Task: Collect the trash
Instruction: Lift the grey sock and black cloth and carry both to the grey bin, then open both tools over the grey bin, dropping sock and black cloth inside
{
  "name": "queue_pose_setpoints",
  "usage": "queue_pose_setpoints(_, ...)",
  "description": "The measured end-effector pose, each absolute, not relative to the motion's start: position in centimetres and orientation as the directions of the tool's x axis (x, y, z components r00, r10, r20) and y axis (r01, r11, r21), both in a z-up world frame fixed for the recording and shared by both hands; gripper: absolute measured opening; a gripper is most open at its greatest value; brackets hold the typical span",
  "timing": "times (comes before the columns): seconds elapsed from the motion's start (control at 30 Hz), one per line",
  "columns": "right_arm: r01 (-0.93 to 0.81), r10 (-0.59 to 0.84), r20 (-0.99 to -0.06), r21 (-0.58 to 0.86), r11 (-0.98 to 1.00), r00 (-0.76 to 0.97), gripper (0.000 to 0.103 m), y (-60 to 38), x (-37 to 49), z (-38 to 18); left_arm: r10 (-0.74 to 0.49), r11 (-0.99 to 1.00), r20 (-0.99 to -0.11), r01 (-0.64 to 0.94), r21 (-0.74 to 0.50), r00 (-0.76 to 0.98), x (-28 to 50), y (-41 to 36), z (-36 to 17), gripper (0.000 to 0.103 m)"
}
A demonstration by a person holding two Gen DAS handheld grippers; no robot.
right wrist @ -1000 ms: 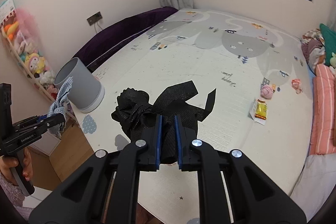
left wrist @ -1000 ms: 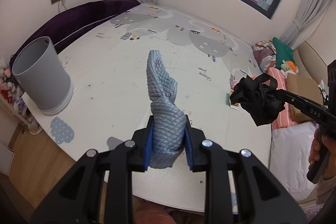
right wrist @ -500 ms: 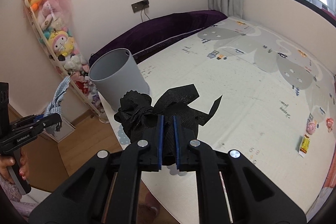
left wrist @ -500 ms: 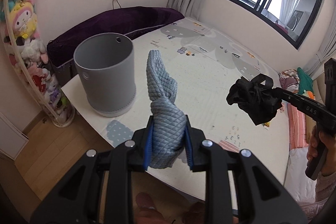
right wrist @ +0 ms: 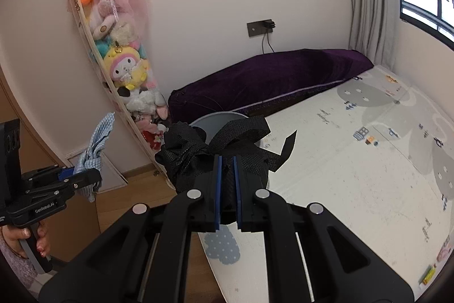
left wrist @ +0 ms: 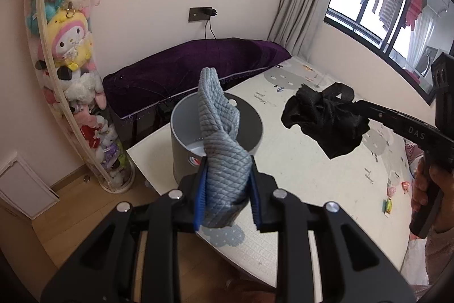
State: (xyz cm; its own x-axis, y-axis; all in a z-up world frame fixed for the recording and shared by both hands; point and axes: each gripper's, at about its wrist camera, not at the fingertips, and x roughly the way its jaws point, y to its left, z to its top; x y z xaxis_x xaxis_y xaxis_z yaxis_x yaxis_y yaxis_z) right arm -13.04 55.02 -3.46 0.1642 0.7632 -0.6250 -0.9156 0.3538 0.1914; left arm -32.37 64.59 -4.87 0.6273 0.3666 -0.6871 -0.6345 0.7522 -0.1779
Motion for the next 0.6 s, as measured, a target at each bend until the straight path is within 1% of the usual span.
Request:
queue_pose_setpoints(0.1,-0.933,0.787,-0.604,0.196,0.301,0.127,0.007,59.1,-12.0,-2.9,0.405,0.731,-0.68,-0.663,-0.161,0.611,-31.6,66.7,-4.2,0.026)
queue_pose_setpoints(0.17,-0.939,0.793,-0.602,0.207,0.273,0.098,0.007,61.4,-11.2,-2.6,0.408,0.719,-0.678,-0.673,-0.175,0.611,-30.8,68.2,-3.8,0.026)
queue_pose_setpoints(0.3,-0.954,0.792,-0.607,0.191,0.233,0.073,0.007,65.1,-10.0,-2.4,0.426,0.717,-0.671,-0.678,-0.158,0.607,-29.0,70.6,-3.6,0.026)
queue_pose_setpoints(0.37,-0.953,0.778,-0.626,0.197,0.228,0.056,0.008,66.7,-9.5,-2.7,0.415,0.71,-0.676,-0.681,-0.179,0.609,-28.2,72.0,-3.8,0.026)
queue_pose_setpoints(0.47,-0.947,0.766,-0.642,0.223,0.23,0.035,0.011,68.7,-8.9,-3.0,0.389,0.72,-0.682,-0.666,-0.194,0.619,-27.2,73.8,-4.0,0.026)
queue_pose_setpoints(0.53,-0.948,0.758,-0.649,0.203,0.245,0.058,0.018,69.8,-8.8,-3.2,0.375,0.74,-0.681,-0.646,-0.189,0.629,-26.4,74.8,-4.1,0.026)
queue_pose_setpoints(0.6,-0.939,0.748,-0.658,0.198,0.28,0.084,0.02,70.6,-8.4,-3.4,0.347,0.751,-0.69,-0.629,-0.202,0.635,-25.7,76.0,-4.4,0.026)
